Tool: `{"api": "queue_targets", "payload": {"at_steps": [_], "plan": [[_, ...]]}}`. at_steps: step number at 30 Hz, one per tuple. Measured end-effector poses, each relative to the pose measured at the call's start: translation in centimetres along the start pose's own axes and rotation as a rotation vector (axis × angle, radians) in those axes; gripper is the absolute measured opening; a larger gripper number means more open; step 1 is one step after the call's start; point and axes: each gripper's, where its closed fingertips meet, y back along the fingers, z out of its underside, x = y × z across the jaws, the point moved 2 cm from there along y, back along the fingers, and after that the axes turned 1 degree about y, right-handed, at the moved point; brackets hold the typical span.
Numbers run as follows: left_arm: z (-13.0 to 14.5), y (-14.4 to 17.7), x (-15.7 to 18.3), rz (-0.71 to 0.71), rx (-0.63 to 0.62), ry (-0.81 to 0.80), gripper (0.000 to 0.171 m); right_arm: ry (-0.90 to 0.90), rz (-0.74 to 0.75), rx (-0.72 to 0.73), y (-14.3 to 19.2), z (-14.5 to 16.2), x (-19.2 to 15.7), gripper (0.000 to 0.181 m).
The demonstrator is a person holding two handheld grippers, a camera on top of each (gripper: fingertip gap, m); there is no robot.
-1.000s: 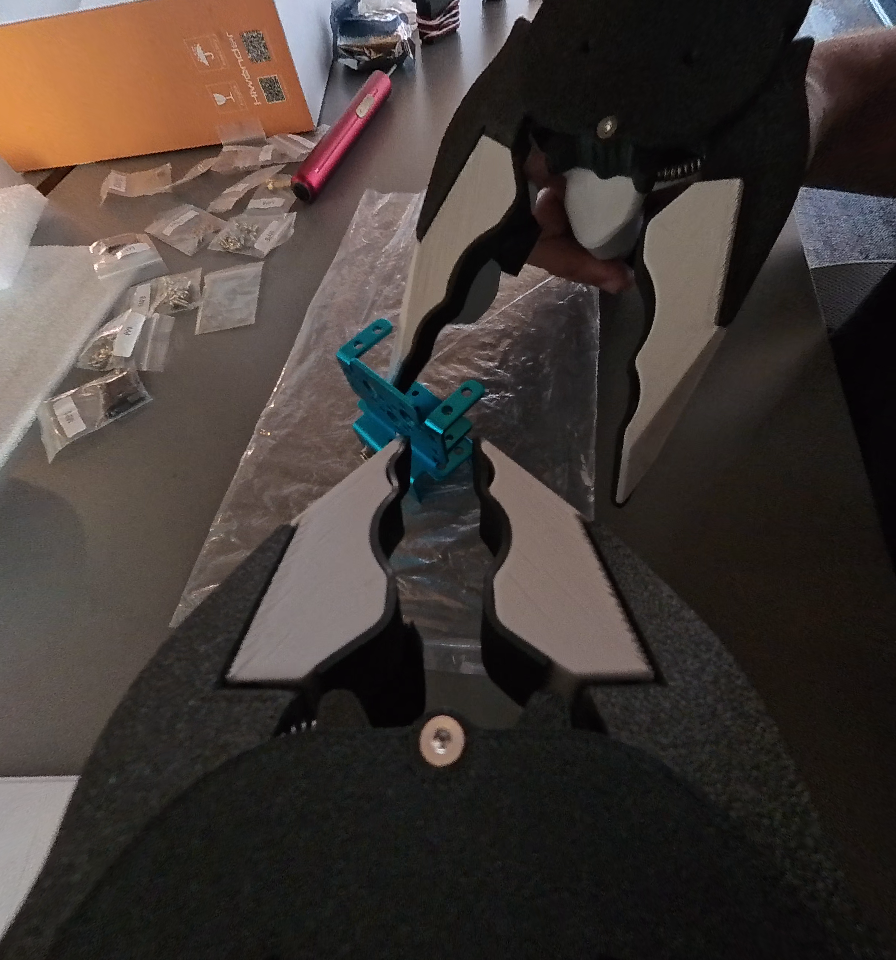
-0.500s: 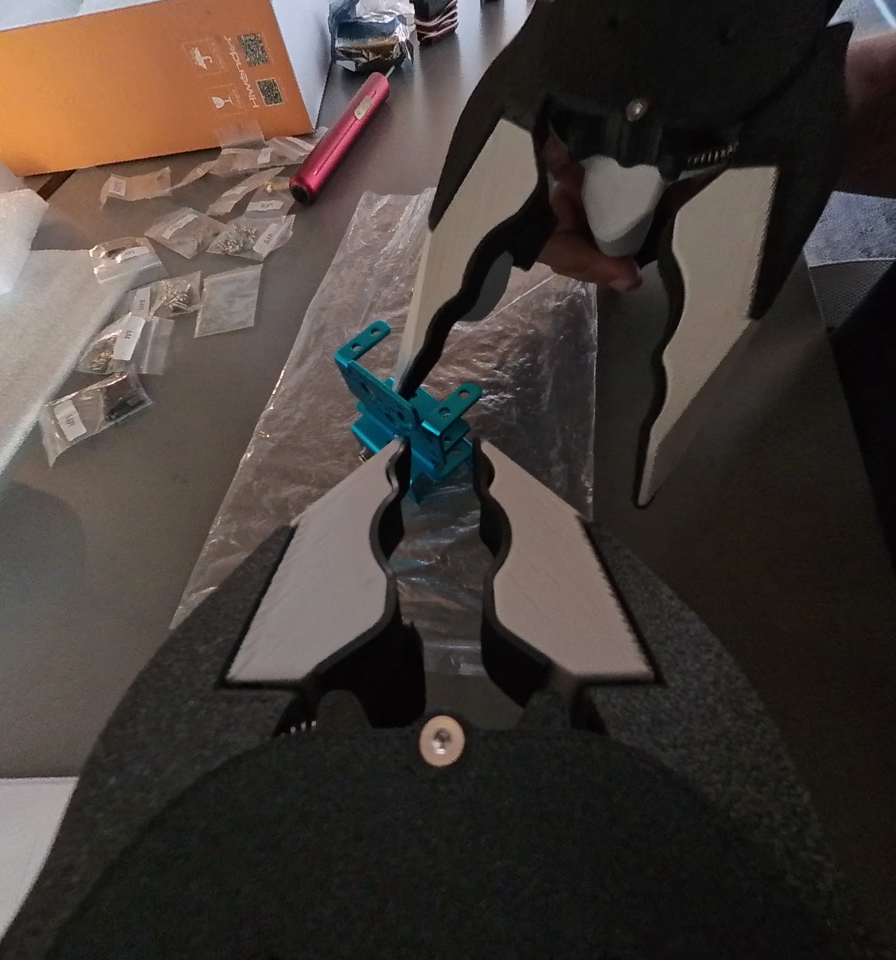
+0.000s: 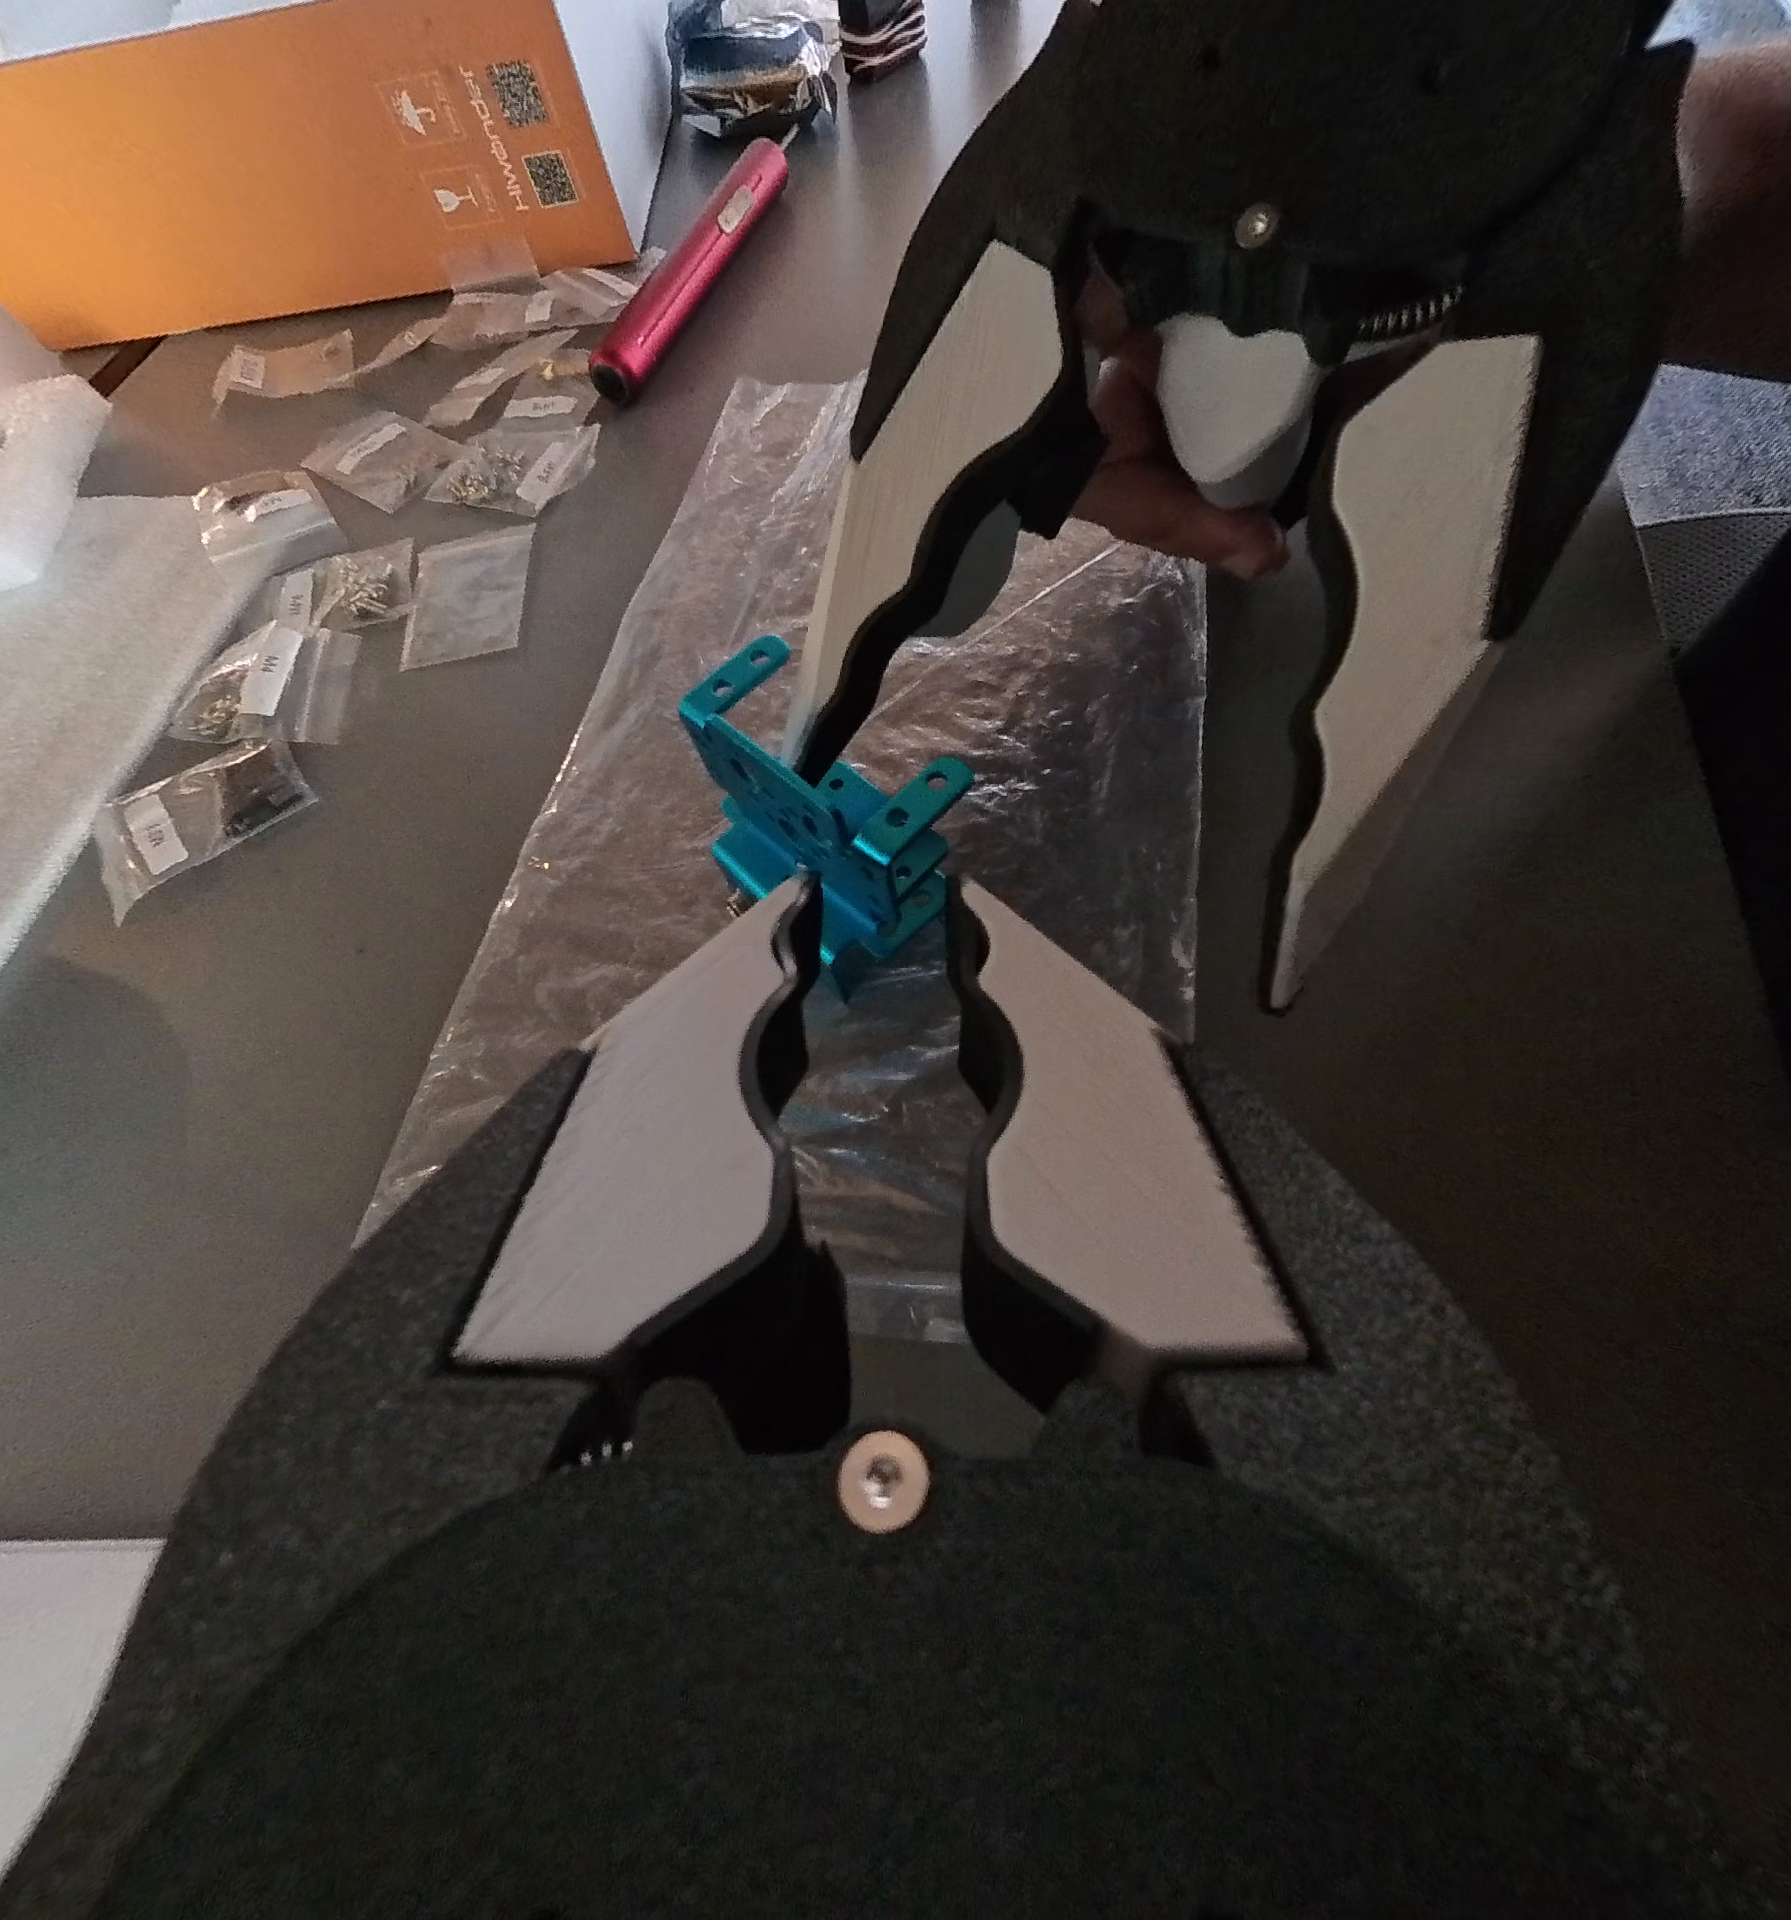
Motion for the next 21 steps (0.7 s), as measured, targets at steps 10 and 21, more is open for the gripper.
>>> {"api": "queue_targets", "payload": {"at_steps": [10,21], "plan": [[0.0,-0.3,-0.3,-0.009,-0.001,0.001,0.016,0.050,-0.012,-0.065,-0.4,-0.1,-0.3,0.101],[0.1,-0.2,-0.6,-0.033,-0.009,-0.012,0.016,0.085,0.032,-0.116,0.5,0.5,0.2,0.099]]}}
